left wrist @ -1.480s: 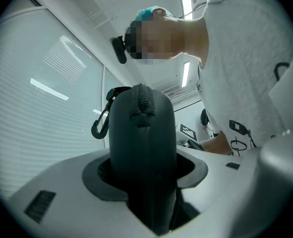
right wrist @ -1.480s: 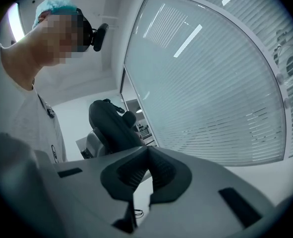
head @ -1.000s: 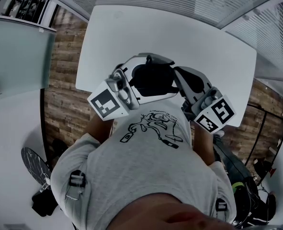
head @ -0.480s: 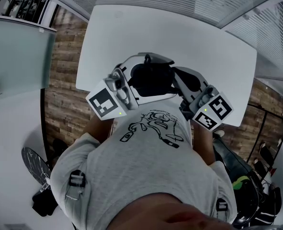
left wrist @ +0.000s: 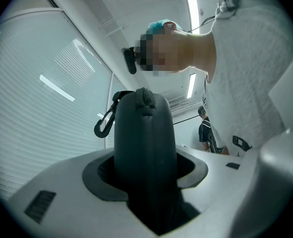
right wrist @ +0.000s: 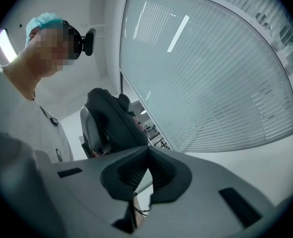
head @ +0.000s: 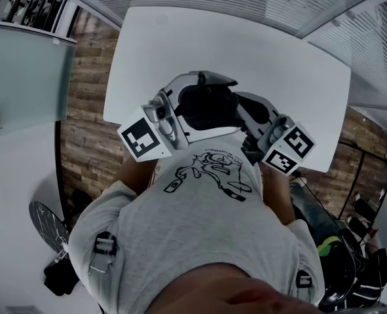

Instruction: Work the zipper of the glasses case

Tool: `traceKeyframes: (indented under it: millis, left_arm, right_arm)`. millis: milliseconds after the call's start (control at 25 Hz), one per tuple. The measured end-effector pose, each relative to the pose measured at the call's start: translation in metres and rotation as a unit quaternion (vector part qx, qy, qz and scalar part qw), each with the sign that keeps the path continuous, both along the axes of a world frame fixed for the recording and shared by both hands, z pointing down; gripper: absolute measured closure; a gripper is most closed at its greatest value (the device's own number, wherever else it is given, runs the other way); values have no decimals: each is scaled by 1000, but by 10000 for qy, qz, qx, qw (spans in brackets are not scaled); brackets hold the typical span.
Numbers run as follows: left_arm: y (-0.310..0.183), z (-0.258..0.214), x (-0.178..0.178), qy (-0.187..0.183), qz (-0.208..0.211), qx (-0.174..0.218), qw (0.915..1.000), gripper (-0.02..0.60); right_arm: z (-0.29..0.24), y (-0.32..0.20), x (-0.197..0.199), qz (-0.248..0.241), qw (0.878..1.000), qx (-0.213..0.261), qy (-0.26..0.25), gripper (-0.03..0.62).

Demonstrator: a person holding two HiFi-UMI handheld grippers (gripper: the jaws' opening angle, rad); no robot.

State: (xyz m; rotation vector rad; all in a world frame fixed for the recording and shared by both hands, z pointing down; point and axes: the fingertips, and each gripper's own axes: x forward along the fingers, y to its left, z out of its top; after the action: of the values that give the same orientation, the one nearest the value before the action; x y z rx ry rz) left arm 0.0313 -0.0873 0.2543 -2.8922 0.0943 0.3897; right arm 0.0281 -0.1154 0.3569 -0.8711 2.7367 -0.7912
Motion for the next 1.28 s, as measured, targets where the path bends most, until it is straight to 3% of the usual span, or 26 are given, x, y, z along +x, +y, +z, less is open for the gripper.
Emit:
traceKeyframes:
  millis: [1280]
  left_arm:
    - [-2, -4, -6, 356, -59, -306, 9989, 333]
  right_arm:
    - [10, 5, -8, 5, 9973, -454, -575, 588]
